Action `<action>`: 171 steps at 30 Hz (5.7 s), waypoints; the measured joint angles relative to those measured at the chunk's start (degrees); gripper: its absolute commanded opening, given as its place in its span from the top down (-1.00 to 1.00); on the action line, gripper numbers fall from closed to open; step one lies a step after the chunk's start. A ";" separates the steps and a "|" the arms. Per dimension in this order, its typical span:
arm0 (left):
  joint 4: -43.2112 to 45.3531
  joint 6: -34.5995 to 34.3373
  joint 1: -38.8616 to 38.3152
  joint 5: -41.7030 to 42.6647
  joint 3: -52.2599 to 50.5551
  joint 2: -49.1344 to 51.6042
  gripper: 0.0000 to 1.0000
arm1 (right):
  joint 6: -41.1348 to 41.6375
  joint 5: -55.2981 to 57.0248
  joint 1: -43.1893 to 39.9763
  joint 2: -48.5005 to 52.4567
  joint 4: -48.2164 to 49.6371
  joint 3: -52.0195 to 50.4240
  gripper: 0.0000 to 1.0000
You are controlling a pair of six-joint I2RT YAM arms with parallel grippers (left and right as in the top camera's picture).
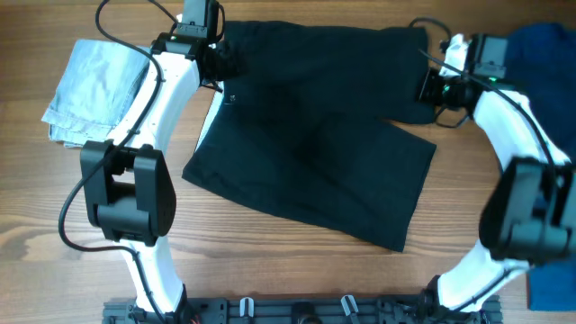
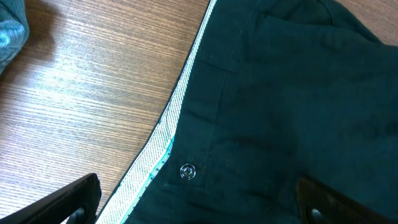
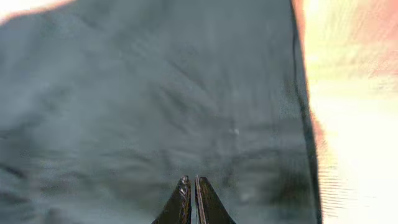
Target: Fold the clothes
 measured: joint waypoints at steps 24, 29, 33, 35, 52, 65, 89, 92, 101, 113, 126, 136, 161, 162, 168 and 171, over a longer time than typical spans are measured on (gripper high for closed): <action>0.00 0.00 0.00 0.00 -0.02 0.00 -0.99 | 0.20 3.39 0.11 -13.38 -25.83 11.82 0.78; 0.00 0.00 0.00 0.00 0.00 0.00 -0.99 | 1.73 4.72 0.11 -28.24 -37.27 13.64 0.77; 0.50 0.00 0.00 0.00 -0.02 0.00 -1.00 | 5.53 5.55 0.11 -30.38 -44.76 13.62 0.78; 2.12 0.00 0.00 0.00 -0.02 0.00 -1.00 | 6.69 5.77 0.11 -30.16 -47.43 13.44 0.78; -3.93 3.48 0.81 0.02 -0.02 0.02 -0.73 | 9.14 10.91 0.11 -29.97 -52.06 11.74 -0.99; 2.89 4.26 0.81 3.48 0.00 8.70 0.82 | 9.14 10.93 0.11 -29.97 -52.04 11.72 -1.00; 35.41 6.25 0.81 9.27 -0.15 11.72 0.92 | 9.14 10.93 0.11 -29.97 -51.87 11.69 -0.99; 39.28 6.29 0.81 9.29 -0.15 13.57 0.92 | 9.14 10.95 0.11 -29.97 -51.84 11.69 -0.99; 42.29 6.45 0.81 9.29 -0.15 19.04 0.92 | 9.16 10.93 0.11 -29.97 -51.87 11.69 -0.99; 42.14 6.47 0.74 7.54 -0.15 21.77 0.92 | 9.16 10.95 0.11 -29.97 -51.87 11.69 -0.99; 38.75 6.45 1.01 2.54 0.87 21.64 0.92 | 9.16 10.95 0.11 -29.97 -51.87 11.69 -1.00; 36.57 0.07 1.66 -4.39 1.20 21.29 0.92 | 9.16 10.93 0.11 -29.97 -51.87 11.69 -0.99; -4.66 -3.89 2.84 -9.66 0.15 -20.72 0.18 | 9.14 10.95 0.11 -29.92 -51.80 11.61 -0.99; -9.35 -4.13 2.84 -9.60 0.61 -23.39 0.17 | 9.14 10.97 0.11 -29.92 -51.80 11.61 -0.99; -29.07 -5.31 2.84 -6.95 0.55 -29.62 -0.42 | 9.14 10.95 0.11 -29.88 -51.80 11.58 -1.00; -33.53 -5.64 2.84 -6.16 -0.13 -29.38 -0.42 | 9.14 10.97 0.11 -29.88 -51.78 11.58 -0.99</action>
